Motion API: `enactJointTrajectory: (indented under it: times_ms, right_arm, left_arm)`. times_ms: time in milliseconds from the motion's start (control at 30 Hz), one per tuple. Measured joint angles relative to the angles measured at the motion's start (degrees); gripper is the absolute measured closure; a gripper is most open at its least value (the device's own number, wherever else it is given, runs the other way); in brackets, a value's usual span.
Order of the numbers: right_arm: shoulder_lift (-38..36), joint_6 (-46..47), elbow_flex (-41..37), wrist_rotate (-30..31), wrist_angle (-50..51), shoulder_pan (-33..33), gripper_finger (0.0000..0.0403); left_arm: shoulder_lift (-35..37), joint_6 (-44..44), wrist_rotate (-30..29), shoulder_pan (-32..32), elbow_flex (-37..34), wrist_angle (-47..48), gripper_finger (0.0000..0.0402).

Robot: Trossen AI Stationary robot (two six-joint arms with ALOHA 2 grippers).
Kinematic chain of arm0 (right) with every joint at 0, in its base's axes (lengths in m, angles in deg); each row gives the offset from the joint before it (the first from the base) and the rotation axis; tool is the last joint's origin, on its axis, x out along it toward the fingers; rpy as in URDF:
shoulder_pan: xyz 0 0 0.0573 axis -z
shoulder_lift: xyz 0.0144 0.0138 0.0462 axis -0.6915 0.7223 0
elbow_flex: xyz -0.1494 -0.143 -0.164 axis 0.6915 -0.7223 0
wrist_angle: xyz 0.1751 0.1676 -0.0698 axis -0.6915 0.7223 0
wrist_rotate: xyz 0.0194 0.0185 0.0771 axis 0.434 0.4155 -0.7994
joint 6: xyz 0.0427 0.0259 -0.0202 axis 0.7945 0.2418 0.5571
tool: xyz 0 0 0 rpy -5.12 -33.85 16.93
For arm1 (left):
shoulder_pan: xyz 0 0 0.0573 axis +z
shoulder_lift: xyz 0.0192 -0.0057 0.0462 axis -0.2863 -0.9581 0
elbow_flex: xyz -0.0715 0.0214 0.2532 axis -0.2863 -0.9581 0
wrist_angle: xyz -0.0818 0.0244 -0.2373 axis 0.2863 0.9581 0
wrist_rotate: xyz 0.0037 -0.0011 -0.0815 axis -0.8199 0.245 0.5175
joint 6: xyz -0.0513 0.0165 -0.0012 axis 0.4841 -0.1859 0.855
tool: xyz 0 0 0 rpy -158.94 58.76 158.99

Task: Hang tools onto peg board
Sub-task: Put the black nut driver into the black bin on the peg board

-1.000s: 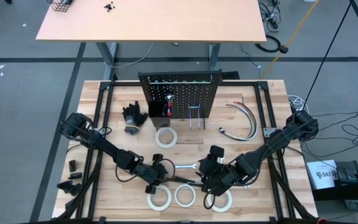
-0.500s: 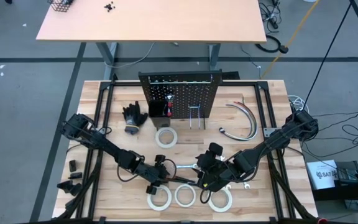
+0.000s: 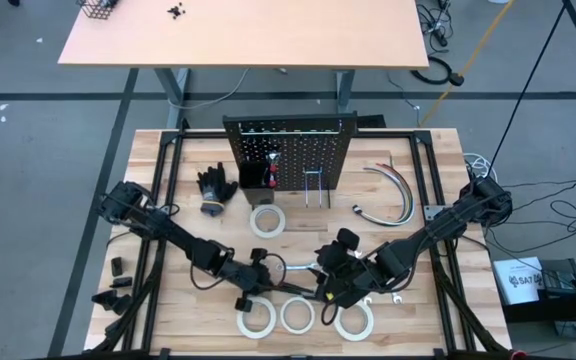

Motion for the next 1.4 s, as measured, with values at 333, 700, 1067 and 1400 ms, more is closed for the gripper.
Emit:
enactJointTrajectory:
  times_ms: [333, 700, 1067, 1400]
  right_arm:
    - [0.0, -6.3, 0.0, -5.3, -8.5, 0.3, 0.0181]
    - [0.0, -8.3, 0.1, -12.3, -15.1, 7.6, 0.0181]
    - [0.0, -4.8, 0.1, -42.0, -23.6, 19.7, 0.0181]
    - [0.0, -3.0, 0.1, -50.3, -24.3, 20.5, 0.0181]
  left_arm:
    - [9.5, -5.7, -2.8, 2.0, -0.5, 14.4, 0.0362]
    - [27.0, -6.2, -2.4, 4.2, 1.5, 27.3, 0.0362]
    - [30.2, -11.8, 2.3, 4.5, 13.3, 39.8, 0.0362]
    - [29.9, -15.3, -2.3, 4.6, 16.9, 40.2, 0.0362]
